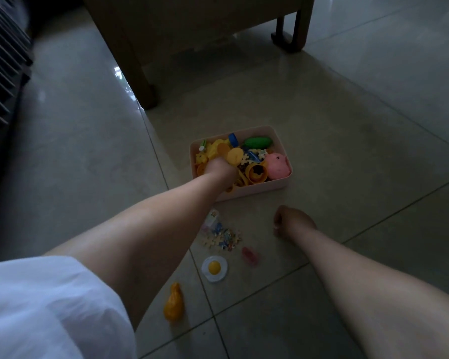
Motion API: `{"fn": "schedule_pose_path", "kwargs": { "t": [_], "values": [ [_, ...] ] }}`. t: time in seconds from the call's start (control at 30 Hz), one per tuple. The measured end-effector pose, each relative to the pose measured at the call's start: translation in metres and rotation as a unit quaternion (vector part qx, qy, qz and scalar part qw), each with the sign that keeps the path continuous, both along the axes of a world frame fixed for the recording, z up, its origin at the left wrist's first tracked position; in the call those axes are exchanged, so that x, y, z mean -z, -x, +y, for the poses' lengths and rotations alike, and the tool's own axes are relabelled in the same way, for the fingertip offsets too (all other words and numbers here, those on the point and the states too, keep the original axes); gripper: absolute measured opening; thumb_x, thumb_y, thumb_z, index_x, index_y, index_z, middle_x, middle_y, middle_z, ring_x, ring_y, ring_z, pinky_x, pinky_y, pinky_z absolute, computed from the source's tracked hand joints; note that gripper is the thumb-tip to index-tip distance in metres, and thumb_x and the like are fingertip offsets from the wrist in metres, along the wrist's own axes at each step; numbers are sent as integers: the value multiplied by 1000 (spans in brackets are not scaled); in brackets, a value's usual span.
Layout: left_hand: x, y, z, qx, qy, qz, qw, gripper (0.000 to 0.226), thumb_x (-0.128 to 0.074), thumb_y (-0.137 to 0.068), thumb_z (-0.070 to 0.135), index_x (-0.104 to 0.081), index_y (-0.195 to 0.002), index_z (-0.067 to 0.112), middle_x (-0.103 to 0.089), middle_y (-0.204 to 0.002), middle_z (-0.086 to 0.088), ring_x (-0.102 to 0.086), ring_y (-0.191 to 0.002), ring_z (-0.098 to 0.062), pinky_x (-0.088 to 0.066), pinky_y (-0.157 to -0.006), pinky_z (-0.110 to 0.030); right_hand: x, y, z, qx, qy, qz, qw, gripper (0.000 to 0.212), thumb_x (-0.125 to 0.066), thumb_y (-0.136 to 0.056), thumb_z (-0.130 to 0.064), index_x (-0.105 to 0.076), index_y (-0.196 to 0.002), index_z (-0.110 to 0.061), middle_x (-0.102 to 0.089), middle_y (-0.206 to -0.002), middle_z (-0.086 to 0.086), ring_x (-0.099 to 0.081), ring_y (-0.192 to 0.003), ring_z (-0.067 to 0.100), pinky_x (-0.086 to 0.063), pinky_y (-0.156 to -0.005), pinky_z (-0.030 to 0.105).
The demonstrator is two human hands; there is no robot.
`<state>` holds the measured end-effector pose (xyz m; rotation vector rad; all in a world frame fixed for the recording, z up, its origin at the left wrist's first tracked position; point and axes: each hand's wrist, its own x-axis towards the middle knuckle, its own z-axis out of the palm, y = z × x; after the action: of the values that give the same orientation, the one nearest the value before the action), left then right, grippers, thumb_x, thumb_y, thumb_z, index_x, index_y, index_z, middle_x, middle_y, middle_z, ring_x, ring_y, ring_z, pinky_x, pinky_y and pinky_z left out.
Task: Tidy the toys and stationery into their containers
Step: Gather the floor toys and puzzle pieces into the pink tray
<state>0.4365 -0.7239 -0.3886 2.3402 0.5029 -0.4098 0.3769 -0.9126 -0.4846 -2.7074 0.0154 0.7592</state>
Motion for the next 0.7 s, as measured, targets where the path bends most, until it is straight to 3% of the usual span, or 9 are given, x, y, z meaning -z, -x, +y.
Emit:
{"fn": "schedule_pose_path", "kwargs": {
  "t": [0.1,0.17,0.27,0.3,0.37,0.47,0.57,0.63,0.7],
  "values": [
    [3,-2,1,-35,1,2,999,8,-55,-93,20,-59,-92,13,-63,-94,-9,-61,-78,-21,-47,-53,-26,-6,-6,9,82,-141,33,986,16,-72,-79,-16,-60,-86,-22,-66,-87,2,-66,-86,24,-48,-72,26],
    [1,-4,4,-52,-8,-8,999,9,-57,-93,20,-57,-89,13,-61,-92,-8,-60,-81,-22,-50,-62,-29,-16,-14,19,107,-263,-9,959,17,-69,-82,-6,-60,-77,-20,-63,-69,0,-62,-71,20,-49,-68,28],
    [-2,-5,10,-98,37,-43,994,21,-49,-97,14,-50,-76,14,-57,-83,-5,-59,-78,-20,-49,-65,-22,-43,-29,39,195,-452,-78,867,13,-63,-86,3,-62,-93,-8,-62,-78,7,-58,-68,15,-49,-56,16],
    [-1,-6,13,-114,42,-63,991,20,-48,-98,15,-53,-79,13,-60,-86,-5,-61,-82,-22,-50,-67,-24,-50,-35,46,214,-497,-81,837,18,-62,-86,5,-61,-100,-6,-62,-84,8,-59,-72,16,-51,-57,15],
    [0,-4,19,-135,26,-98,986,15,-49,-96,21,-60,-93,11,-65,-97,-7,-64,-89,-25,-52,-72,-30,-55,-44,57,233,-523,-83,816,26,-62,-86,6,-60,-109,-4,-60,-91,9,-59,-79,18,-54,-64,20],
    [2,2,26,-140,-12,-99,985,23,-45,-98,26,-61,-104,10,-65,-100,-8,-64,-90,-24,-51,-73,-32,-47,-39,60,215,-470,-107,850,16,-64,-86,1,-62,-97,-9,-61,-87,6,-59,-77,17,-51,-69,27],
    [8,19,35,-120,-74,-73,987,21,-45,-97,21,-53,-112,10,-56,-101,-4,-56,-91,-22,-44,-74,-30,-29,-20,56,119,-365,-48,922,22,-68,-85,-7,-58,-74,-23,-59,-71,-3,-57,-59,6,-45,-59,24],
    [16,33,41,-121,-114,-51,985,26,-49,-94,21,-49,-118,10,-55,-109,-8,-56,-102,-27,-45,-79,-32,-20,-6,53,25,-272,54,961,15,-73,-83,-14,-62,-76,-21,-60,-70,-5,-57,-59,4,-45,-59,21],
    [24,45,44,-133,-175,-34,975,31,-50,-92,23,-49,-121,11,-53,-123,-12,-53,-113,-31,-47,-88,-37,-14,7,52,-93,-169,112,975,18,-76,-78,-23,-66,-93,-18,-64,-85,-3,-64,-79,14,-48,-69,23]
  ]
}}
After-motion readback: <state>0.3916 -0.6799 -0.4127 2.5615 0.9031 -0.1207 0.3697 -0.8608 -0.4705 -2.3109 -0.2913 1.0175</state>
